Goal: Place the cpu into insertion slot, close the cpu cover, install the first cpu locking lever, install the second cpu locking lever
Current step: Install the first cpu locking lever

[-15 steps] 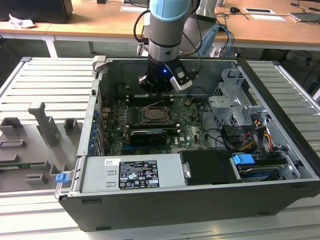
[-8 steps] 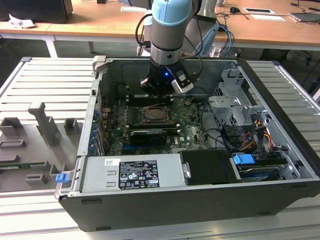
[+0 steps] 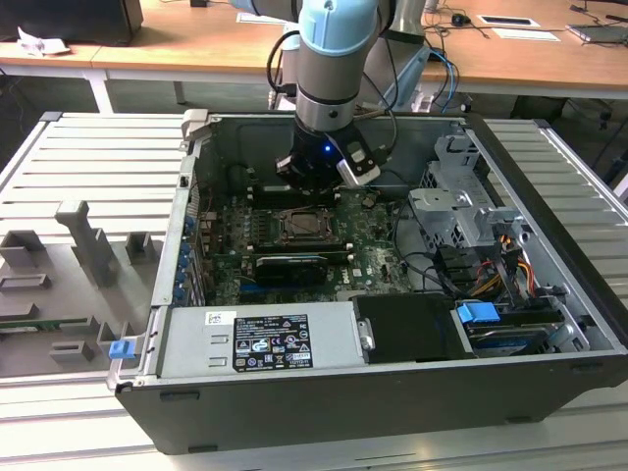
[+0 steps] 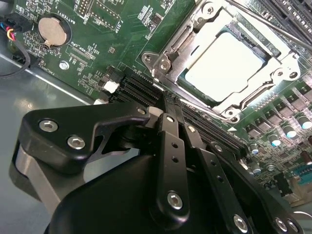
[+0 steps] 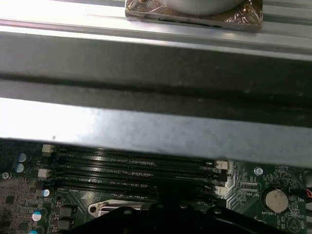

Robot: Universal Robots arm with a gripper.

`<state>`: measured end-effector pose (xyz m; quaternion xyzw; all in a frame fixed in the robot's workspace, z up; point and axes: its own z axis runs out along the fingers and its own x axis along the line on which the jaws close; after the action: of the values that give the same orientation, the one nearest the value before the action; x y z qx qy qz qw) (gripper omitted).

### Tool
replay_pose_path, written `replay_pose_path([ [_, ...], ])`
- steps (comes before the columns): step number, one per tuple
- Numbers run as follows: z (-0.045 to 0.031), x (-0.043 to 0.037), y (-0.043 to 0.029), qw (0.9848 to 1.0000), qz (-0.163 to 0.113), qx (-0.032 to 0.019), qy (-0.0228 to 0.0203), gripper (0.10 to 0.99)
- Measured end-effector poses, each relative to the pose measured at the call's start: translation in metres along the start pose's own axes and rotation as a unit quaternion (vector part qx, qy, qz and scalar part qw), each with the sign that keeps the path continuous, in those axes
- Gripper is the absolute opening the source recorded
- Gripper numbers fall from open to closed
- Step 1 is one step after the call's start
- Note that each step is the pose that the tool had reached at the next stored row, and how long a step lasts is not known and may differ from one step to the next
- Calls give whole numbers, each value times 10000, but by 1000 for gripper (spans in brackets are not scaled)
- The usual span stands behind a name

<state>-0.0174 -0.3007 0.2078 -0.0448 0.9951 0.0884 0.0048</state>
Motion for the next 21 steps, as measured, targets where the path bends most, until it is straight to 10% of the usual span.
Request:
replay_pose_path([
  [21,58,-16,-20,10000,25,77,2,106],
])
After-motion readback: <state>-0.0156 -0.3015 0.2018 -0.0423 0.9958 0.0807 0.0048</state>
